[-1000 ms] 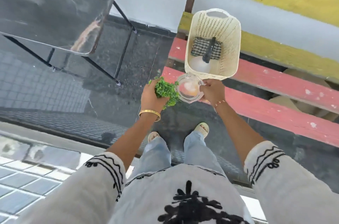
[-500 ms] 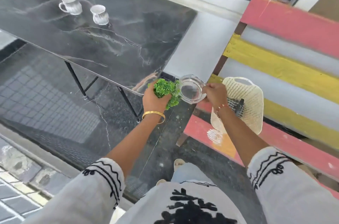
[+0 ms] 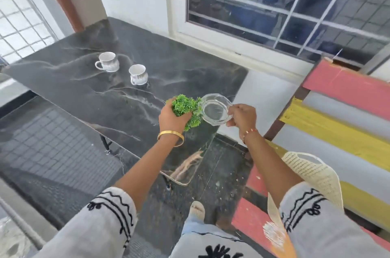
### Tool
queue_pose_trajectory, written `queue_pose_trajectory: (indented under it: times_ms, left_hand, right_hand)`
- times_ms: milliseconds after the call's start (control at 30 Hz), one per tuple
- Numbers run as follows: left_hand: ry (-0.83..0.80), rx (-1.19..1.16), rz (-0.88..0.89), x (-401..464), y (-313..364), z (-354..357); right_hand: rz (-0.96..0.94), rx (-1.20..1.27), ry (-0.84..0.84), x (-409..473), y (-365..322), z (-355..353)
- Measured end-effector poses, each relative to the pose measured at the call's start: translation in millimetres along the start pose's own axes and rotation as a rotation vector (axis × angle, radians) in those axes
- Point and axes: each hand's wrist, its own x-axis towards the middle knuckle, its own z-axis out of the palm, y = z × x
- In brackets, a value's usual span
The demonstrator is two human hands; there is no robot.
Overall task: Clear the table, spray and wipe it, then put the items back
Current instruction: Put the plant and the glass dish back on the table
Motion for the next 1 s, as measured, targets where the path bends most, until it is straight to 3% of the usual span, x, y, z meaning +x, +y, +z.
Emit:
queue_pose_trajectory:
  times_ms: [400, 1000]
  left_hand:
    - [-0.053, 0.078, -0.025, 124, 5, -4]
    - [-0.341, 0.136, 0.047, 279, 8, -19]
  right_hand:
    - [0.073, 0.035, 0.045, 78, -31, 79]
    - [0.099, 0.062, 0.352, 137, -64, 171]
